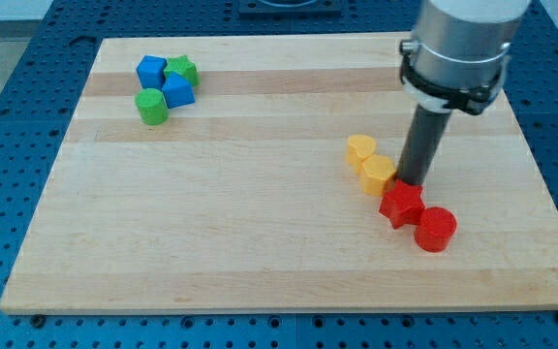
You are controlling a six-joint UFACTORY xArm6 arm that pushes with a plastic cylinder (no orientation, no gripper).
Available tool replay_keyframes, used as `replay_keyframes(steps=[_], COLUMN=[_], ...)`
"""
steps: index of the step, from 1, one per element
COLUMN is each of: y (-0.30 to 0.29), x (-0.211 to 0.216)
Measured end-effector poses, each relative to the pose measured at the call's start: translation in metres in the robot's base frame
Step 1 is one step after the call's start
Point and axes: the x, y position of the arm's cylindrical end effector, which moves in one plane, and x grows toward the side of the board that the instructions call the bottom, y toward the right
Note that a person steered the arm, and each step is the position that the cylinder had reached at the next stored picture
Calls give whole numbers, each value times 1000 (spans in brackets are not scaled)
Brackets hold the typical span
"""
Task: Move yellow heart towards center
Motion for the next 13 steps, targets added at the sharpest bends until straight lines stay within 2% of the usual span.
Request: replay_keyframes(steps=[1, 3, 4, 9, 13], y=[-16, -5, -16, -144, -153], x=[-2, -41, -42, -42, -12])
